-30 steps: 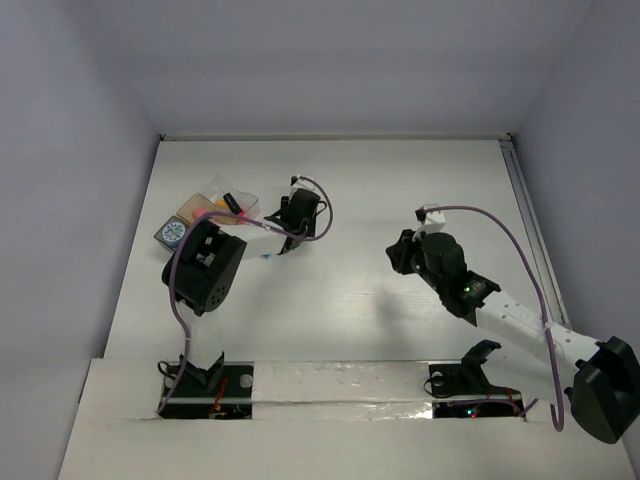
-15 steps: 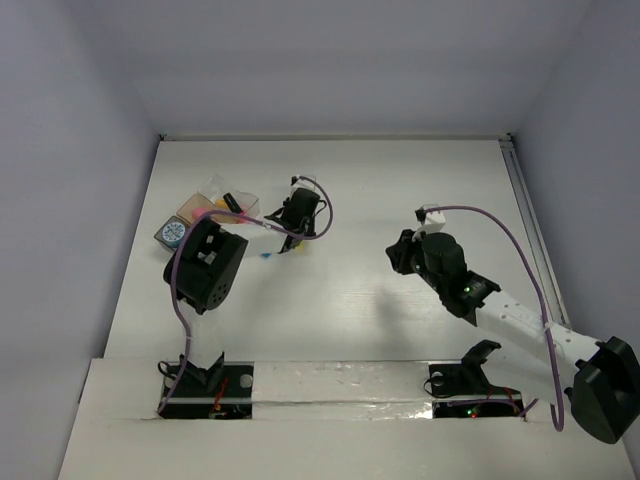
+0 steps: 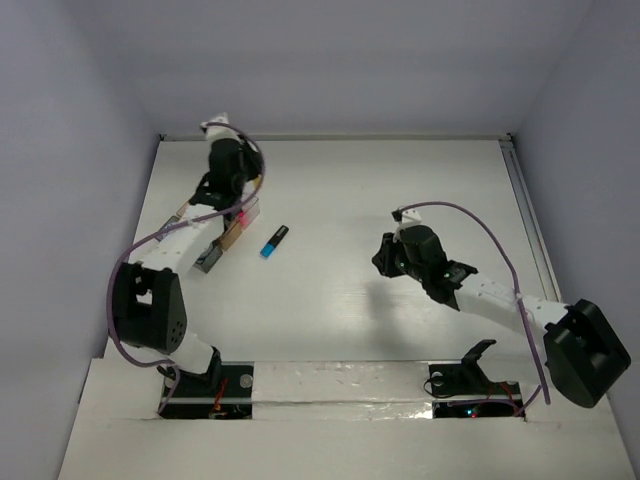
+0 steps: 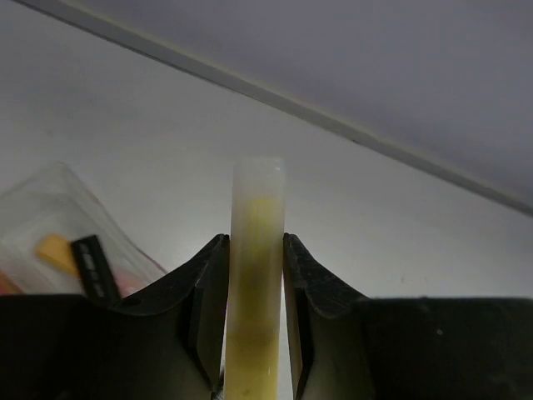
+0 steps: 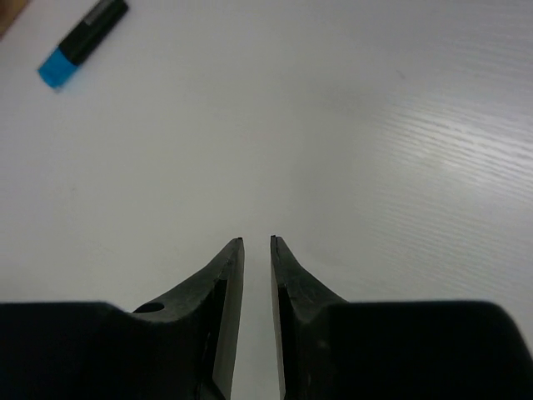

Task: Sort the stationery into containers
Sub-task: Place the pen in the storage box.

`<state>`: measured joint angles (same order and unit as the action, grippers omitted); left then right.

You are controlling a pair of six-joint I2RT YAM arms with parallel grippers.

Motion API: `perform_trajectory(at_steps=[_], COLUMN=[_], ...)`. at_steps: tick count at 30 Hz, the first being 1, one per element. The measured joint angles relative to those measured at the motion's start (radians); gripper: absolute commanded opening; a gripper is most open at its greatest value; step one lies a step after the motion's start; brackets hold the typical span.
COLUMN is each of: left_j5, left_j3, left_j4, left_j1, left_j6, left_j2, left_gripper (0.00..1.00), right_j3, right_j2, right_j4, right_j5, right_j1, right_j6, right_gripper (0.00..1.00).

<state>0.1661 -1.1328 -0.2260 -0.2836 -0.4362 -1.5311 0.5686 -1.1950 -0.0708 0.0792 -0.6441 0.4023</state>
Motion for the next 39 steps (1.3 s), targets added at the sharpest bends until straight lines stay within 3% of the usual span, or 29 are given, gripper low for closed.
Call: perform_trajectory(at_steps=[4, 6, 9, 17, 31, 39], left_j5=[-0.012, -0.012, -0.005, 0.014, 0.035, 0.032], left_j3=[0.001, 0.017, 0.032, 0.042, 0.137, 0.158], left_j4=[0.011, 0.02, 0.038, 0.04, -0.051, -0.09], left_j1=[0.191, 0.255, 0.285, 0.284, 0.285, 0.285], left_j6=[-0.076, -0.107, -0.135, -0.185, -0.288, -0.315], left_j2=[0.013, 0.01, -0.001, -0.093, -0.156, -0.181], left_gripper=[0.0, 0.0, 0.0, 0.0, 0.0, 0.13], right_j3=[0.115, 0.182, 0.273, 0.512, 0.976, 1.134], right_j2=[-0.078, -0.134, -0.239, -0.544, -0.971, -1.08], right_j4=[0.0, -0.016, -0.045, -0.015, 0.115, 0.185], right_j5=[-0.051, -0.081, -0.122, -0.134, -0.002, 0.061], right_j1=[-0.031, -0.042, -0.063, -0.163, -0.234, -0.234], right_j6=[0.023, 0.037, 0.059, 0.092, 0.114, 0.107], right_gripper=[0.37, 0.5, 0.65, 0.83, 0.84, 0.84])
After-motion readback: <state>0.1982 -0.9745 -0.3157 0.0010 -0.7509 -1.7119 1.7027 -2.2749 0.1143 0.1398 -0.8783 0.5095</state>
